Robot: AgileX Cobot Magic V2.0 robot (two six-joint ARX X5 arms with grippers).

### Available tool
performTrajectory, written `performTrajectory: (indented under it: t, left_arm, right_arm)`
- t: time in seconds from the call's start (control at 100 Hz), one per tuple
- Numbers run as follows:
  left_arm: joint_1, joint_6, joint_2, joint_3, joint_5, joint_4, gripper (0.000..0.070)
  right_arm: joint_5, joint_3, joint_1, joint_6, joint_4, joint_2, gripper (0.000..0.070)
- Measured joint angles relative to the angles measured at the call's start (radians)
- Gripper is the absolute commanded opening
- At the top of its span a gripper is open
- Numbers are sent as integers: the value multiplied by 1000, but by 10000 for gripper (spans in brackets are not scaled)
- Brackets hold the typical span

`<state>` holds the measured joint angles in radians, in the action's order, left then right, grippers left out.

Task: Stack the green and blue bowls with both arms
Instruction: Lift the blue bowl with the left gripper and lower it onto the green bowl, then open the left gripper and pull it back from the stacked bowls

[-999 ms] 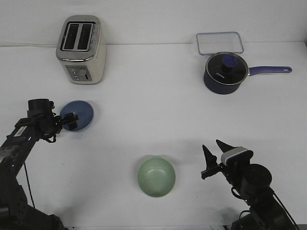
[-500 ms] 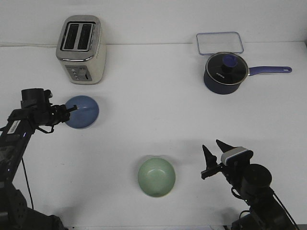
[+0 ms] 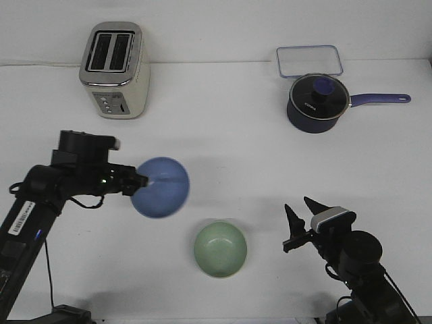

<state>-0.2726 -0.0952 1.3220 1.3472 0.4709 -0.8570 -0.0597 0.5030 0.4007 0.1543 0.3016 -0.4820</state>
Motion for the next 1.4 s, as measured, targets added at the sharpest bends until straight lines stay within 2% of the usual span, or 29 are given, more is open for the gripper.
performTrajectory:
  t: [0.16,0.37,0.53,0.67,0.779,0.809,0.829,0.869,0.879,0.909,0.939,0.979,1.089,1.189,1.359,1.399]
  left_arm:
    - [-225,-10,43,-24,3,66,13]
    - [-403,-11,177,-31,-20,86,13]
    - [-468,0,236,-31,-32,83,13]
    - [-494,10,285,-31,-82,80,13]
    - [-501,24,305,-31,-84,78,19]
    - [-502,28,308,-31,-84,78,46]
    - [-502,31,311,-31,-84,78,89]
    - [-503,34,314,-31,-84,78,223]
    - [-503,34,315,-31,-84,78,239]
    - [-503,34,316,-31,-84,79,359]
    - [-503,35,316,-31,-84,82,425]
    - [-503,35,315,-31,-84,90,453]
    - [-488,35,302,-31,-90,103,453]
    - [-448,36,237,-31,-175,119,453]
    - [-351,41,55,-30,-444,163,447]
    - [-323,44,18,-30,-501,177,413]
  right_arm:
    - [0,0,0,0,0,0,359]
    - [0,0,0,0,0,0,359]
    - [0,0,0,0,0,0,359]
    - [0,0,0,0,0,0,359]
    - [0,0,0,0,0,0,359]
    - [0,0,0,0,0,0,359]
    - [0,0,0,0,0,0,359]
    - [0,0,0,0,0,0,359]
    - [0,0,0,0,0,0,359]
    - [0,0,0,0,0,0,359]
    - [0,0,0,0,0,0,359]
    - [0,0,0,0,0,0,359]
    - [0,0,0,0,0,0,359]
    - [0,0,0,0,0,0,359]
    - [5,0,0,0,0,0,358]
    - [6,0,0,0,0,0,358]
